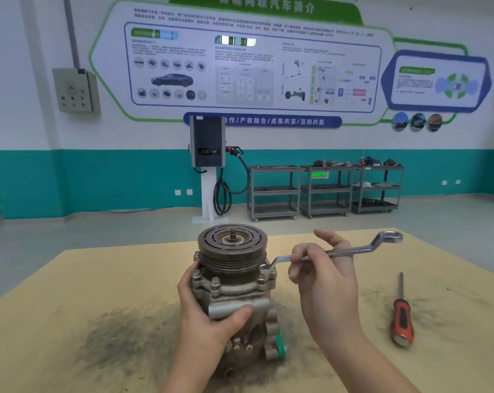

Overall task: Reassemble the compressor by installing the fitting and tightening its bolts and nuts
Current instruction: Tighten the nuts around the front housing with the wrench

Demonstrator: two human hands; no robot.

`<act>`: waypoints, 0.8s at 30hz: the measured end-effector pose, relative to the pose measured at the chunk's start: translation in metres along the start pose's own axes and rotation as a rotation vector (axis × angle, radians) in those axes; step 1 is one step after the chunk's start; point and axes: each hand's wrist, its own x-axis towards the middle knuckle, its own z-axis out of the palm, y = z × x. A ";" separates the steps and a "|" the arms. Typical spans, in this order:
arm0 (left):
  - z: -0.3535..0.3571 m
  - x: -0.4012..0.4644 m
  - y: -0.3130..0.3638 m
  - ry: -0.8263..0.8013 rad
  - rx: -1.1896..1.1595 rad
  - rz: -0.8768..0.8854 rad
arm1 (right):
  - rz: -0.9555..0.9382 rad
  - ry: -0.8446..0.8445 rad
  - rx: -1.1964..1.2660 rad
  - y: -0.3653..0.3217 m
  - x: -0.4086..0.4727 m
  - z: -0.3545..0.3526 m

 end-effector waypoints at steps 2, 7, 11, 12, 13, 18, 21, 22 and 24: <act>0.002 0.000 0.002 0.001 -0.011 0.005 | 0.178 0.074 0.132 0.002 0.011 -0.005; 0.005 -0.004 0.004 0.026 -0.002 0.009 | 0.433 0.023 0.231 0.005 0.030 -0.012; 0.006 -0.003 0.003 0.022 -0.007 0.015 | 0.551 -0.058 0.279 0.012 0.042 -0.016; 0.006 -0.003 0.003 0.021 -0.005 0.014 | 0.559 -0.061 0.298 0.014 0.042 -0.016; 0.006 -0.003 0.003 0.019 -0.005 0.012 | 0.552 -0.052 0.310 0.016 0.040 -0.017; 0.007 -0.004 0.005 0.010 -0.015 0.003 | 0.185 0.056 0.208 0.021 0.006 -0.016; 0.007 -0.004 0.006 0.010 -0.033 -0.003 | -0.091 0.025 0.010 0.022 -0.023 -0.013; 0.007 -0.004 0.007 0.009 -0.034 0.001 | -0.181 -0.008 -0.089 0.022 -0.033 -0.011; 0.007 -0.004 0.009 0.006 -0.036 0.011 | -0.331 -0.070 -0.311 0.025 -0.049 -0.004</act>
